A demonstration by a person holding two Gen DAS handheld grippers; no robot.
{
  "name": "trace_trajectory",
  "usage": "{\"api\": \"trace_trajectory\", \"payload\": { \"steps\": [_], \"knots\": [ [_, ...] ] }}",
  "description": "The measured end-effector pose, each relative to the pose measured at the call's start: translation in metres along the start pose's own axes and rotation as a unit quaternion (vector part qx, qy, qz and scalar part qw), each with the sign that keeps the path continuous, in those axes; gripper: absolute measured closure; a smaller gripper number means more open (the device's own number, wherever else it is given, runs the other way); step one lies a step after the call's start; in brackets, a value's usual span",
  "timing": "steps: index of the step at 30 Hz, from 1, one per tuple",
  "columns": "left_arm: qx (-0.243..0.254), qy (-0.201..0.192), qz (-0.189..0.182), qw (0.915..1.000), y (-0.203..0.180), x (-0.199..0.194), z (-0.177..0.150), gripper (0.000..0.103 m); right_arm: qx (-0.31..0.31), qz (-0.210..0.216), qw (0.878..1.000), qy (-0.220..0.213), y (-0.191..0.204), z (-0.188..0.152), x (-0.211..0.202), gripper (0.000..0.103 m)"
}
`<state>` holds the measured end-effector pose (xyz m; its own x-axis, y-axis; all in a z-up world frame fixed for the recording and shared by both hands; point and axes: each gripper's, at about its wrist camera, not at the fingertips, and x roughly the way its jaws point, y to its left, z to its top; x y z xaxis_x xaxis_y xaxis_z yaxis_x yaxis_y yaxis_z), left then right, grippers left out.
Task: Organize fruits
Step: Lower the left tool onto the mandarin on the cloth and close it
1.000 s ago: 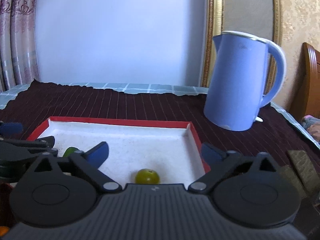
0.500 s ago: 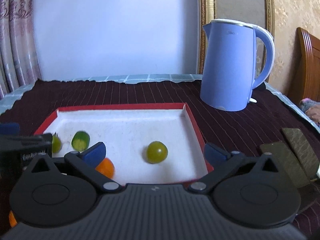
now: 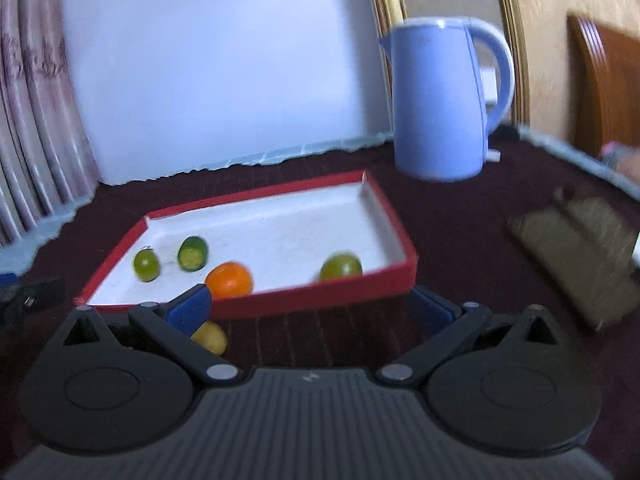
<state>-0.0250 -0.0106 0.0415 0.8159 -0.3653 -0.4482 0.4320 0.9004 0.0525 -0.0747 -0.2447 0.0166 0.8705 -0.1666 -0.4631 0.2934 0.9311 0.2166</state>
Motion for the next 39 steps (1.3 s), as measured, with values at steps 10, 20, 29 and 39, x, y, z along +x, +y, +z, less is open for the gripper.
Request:
{"api": "trace_trajectory", "payload": {
  "steps": [10,20,29,39],
  "knots": [
    [0.050,0.020,-0.003,0.9985,-0.017,0.013,-0.035,0.020,-0.053,-0.020,0.998,-0.008,0.010,-0.024,-0.007,0.000],
    [0.052,0.068,-0.026,0.9960,-0.019,0.038,-0.045,0.021,-0.071,-0.027,0.997,-0.023,0.008,-0.025,-0.015,0.000],
    [0.014,0.100,-0.050,0.9937,-0.011,0.049,-0.047,0.061,-0.100,-0.034,0.994,-0.025,0.009,-0.025,-0.021,0.000],
    [0.006,0.066,0.031,0.9973,-0.007,0.045,-0.041,0.061,-0.186,-0.038,0.982,-0.012,0.016,-0.032,-0.023,0.000]
  ]
}}
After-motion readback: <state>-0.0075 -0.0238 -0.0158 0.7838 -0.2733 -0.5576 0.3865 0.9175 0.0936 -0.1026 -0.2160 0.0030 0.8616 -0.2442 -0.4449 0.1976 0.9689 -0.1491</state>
